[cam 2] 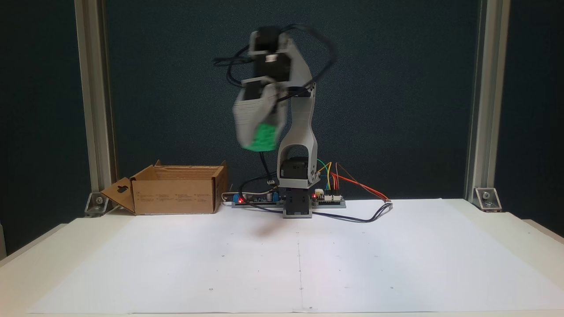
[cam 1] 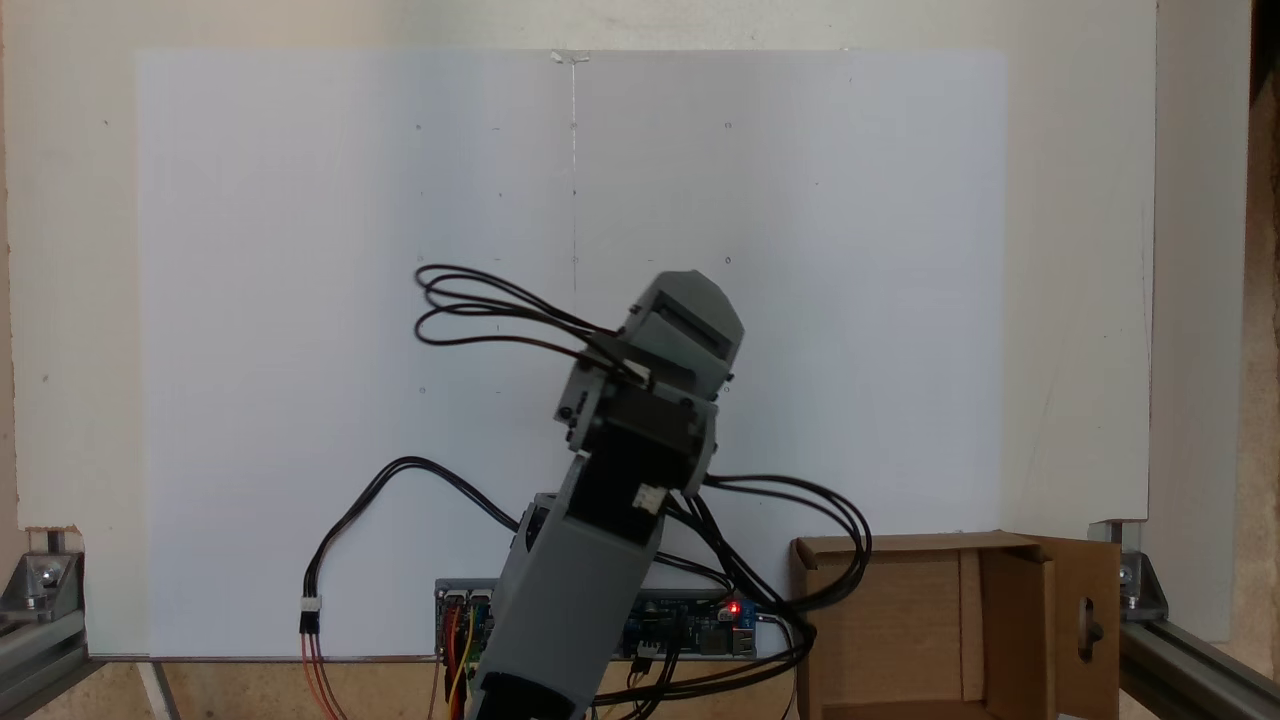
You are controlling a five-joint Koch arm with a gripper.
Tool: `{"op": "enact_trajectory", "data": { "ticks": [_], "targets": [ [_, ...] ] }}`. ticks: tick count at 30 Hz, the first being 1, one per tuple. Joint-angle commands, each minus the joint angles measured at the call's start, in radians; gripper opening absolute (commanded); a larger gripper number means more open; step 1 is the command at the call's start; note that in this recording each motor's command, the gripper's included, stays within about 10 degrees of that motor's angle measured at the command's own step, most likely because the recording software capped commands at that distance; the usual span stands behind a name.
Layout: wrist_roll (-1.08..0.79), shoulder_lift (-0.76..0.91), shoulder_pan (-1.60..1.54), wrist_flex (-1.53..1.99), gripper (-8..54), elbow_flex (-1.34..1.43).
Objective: Grasp a green dice and put it in the bin.
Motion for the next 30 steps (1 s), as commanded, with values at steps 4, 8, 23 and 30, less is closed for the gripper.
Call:
{"op": "enact_trajectory", "data": {
  "ticks": [4, 8, 23, 30],
  "targets": [
    [-0.249, 0.002, 0.290, 0.026, 11.8, -0.052],
    [-0.313, -0.023, 0.483, -0.008, 11.8, -0.052],
    [-0.540, -0.359, 1.141, -0.247, 11.8, -0.212],
    [-0.663, -0.472, 1.362, -0.241, 11.8, -0.287]
  ]
}}
